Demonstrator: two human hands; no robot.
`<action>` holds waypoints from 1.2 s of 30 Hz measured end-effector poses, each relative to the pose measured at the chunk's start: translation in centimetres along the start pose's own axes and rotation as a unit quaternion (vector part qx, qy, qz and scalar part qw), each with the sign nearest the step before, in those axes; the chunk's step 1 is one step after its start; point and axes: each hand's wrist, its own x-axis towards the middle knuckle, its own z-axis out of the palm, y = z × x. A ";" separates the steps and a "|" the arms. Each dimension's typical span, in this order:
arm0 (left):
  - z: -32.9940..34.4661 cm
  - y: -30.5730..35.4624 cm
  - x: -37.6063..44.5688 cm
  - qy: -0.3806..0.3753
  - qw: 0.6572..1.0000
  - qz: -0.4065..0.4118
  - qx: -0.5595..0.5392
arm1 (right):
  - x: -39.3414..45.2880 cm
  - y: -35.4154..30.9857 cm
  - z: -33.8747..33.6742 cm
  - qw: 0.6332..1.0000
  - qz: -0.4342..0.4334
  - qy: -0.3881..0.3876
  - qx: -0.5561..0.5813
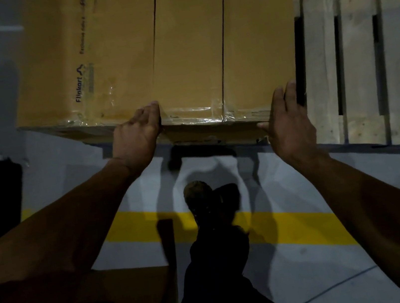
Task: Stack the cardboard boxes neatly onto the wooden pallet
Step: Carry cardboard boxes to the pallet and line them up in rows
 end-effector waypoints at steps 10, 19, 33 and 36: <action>0.5 2.7 -0.7 -0.117 0.982 -0.139 -0.054 | -0.7 0.5 0.0 0.997 -0.025 -0.038 -0.059; -10.0 5.6 -1.1 -0.293 0.937 -0.187 -0.042 | -10.0 -1.5 -8.1 0.988 0.075 -0.126 0.038; -27.9 9.9 -10.9 -0.232 0.958 -0.121 -0.116 | -29.2 -2.5 -19.9 0.963 0.185 -0.078 0.182; -30.5 9.9 -11.1 -0.224 0.962 -0.074 -0.140 | -31.3 -2.5 -21.6 0.956 0.199 -0.068 0.205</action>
